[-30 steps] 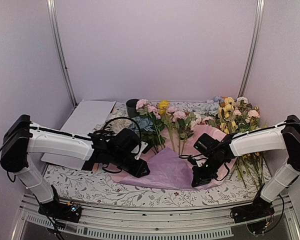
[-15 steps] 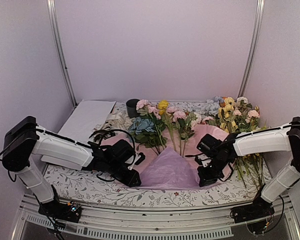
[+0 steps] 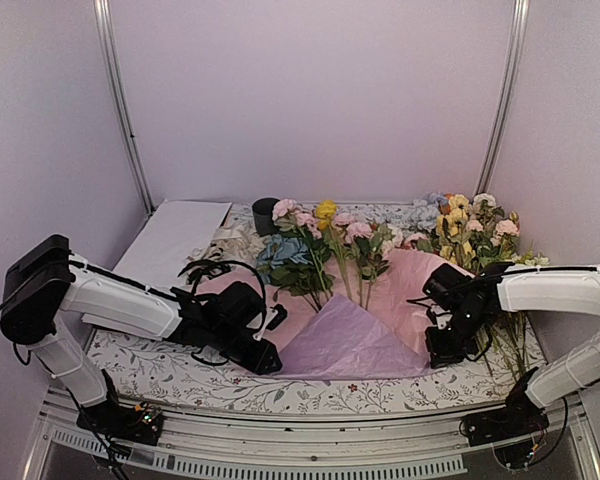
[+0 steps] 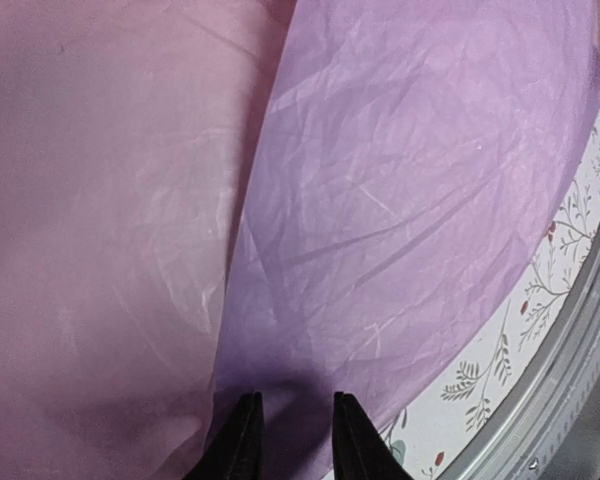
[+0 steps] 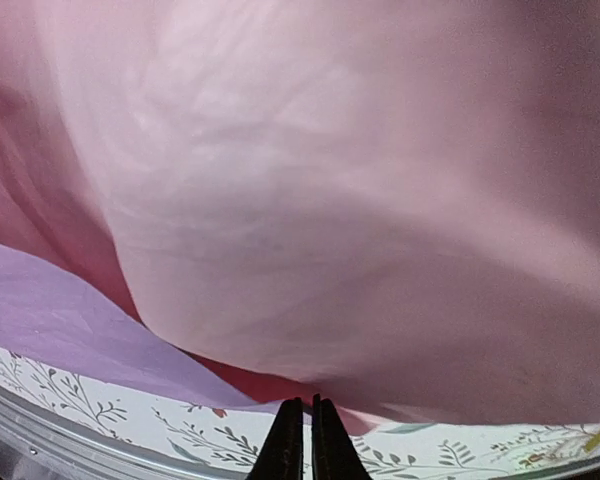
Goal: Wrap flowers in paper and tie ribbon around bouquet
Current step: Press the fold line at the center of the board, then pick up the one-fourth-folded wrapping paper from the center of the board, then fold the one-fourth-folded wrapping paper at the center of the board.
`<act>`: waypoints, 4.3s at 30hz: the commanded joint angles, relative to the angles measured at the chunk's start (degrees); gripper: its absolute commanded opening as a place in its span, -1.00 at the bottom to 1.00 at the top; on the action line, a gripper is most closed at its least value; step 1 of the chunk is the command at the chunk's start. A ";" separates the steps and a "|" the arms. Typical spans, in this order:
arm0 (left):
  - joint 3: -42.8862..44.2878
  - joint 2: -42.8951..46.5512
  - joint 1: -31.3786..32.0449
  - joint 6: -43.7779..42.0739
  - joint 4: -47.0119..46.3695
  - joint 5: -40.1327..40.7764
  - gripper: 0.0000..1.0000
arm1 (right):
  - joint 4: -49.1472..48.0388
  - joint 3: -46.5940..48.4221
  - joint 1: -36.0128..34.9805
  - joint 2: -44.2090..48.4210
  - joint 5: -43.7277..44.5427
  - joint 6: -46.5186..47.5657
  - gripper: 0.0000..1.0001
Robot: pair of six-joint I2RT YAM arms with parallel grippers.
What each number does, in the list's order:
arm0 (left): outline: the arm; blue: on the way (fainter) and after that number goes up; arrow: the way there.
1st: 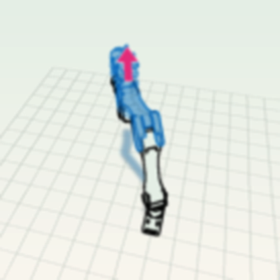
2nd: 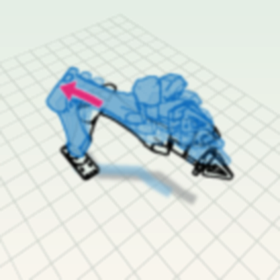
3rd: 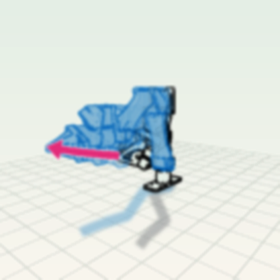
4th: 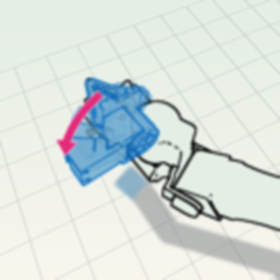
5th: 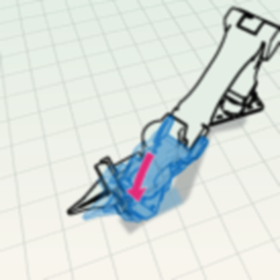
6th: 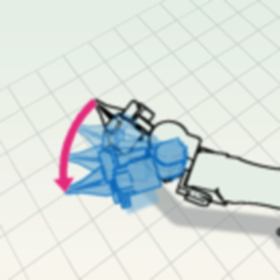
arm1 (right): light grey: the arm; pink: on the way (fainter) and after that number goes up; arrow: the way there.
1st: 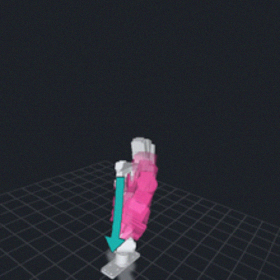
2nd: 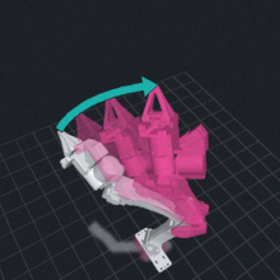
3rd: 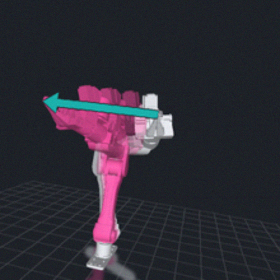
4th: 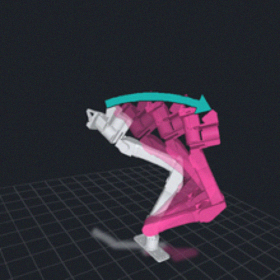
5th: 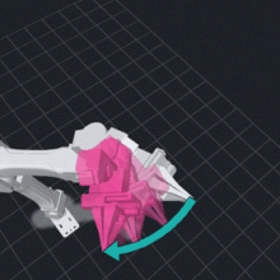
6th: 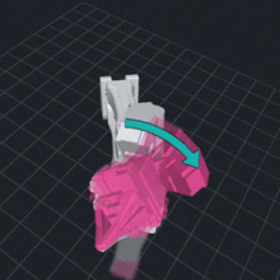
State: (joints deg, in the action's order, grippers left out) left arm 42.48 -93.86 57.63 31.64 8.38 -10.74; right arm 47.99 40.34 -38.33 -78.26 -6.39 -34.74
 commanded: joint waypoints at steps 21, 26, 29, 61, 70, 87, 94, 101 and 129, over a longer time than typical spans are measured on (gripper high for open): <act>4.05 -2.46 1.10 2.57 11.06 4.64 -0.51 | -24.26 1.76 -4.20 -4.69 -16.58 -0.92 -0.85; 12.61 -2.03 3.98 1.34 16.61 10.40 -0.47 | -24.10 -0.11 -4.14 -7.54 -12.80 -0.94 -0.86; 20.25 -3.30 6.19 -0.37 18.21 12.84 -0.43 | -24.25 -0.76 -4.18 -9.65 -10.95 -0.18 -0.89; 41.17 -28.43 6.63 -5.94 14.82 6.74 -0.28 | -15.44 -3.58 9.59 17.19 -4.78 -0.37 0.64; 40.48 -27.20 6.45 -7.56 14.73 7.76 -0.27 | -10.30 -6.57 25.86 24.79 -9.96 -0.94 0.57; 41.96 -27.66 5.75 -11.16 15.36 7.22 -0.25 | -2.49 -6.38 26.81 22.78 -13.82 -2.86 0.98; 42.57 -28.13 5.32 -11.76 15.82 6.24 -0.25 | -10.43 -9.96 26.86 18.10 -22.90 -0.79 0.64; 44.38 -28.29 4.92 -12.60 17.31 6.72 -0.25 | -12.24 -8.08 26.82 17.71 -22.83 0.00 -0.28; 42.78 -32.36 1.18 -10.18 12.19 3.09 -0.25 | -28.49 6.31 3.36 13.13 -27.26 -4.71 -1.00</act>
State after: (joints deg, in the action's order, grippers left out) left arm 87.11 -124.53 60.51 20.25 22.55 -7.60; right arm 27.75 44.69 -32.38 -62.87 -31.92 -37.67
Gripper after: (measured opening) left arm 0.379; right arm 0.008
